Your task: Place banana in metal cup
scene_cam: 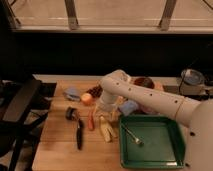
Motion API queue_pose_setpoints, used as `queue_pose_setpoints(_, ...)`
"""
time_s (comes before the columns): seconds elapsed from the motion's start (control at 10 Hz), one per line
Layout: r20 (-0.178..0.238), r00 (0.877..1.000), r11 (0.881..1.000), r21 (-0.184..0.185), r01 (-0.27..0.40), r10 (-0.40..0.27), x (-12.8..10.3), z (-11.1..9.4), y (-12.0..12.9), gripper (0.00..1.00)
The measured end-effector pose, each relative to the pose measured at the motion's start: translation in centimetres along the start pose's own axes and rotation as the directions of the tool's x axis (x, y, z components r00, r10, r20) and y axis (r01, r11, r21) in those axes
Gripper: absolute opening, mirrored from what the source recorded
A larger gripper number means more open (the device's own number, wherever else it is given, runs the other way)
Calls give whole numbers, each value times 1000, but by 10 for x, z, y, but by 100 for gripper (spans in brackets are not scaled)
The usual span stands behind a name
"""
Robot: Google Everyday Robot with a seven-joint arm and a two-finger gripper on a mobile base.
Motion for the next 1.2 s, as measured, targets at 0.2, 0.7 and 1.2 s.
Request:
queue_pose_setpoints(0.2, 46, 999, 999, -32, -4, 5, 3, 16, 8, 65)
queue_pose_setpoints(0.7, 126, 989, 995, -79, -64, 73, 2, 47, 40, 55)
queue_pose_setpoints(1.2, 69, 995, 997, -44, -69, 72, -5, 23, 34, 4)
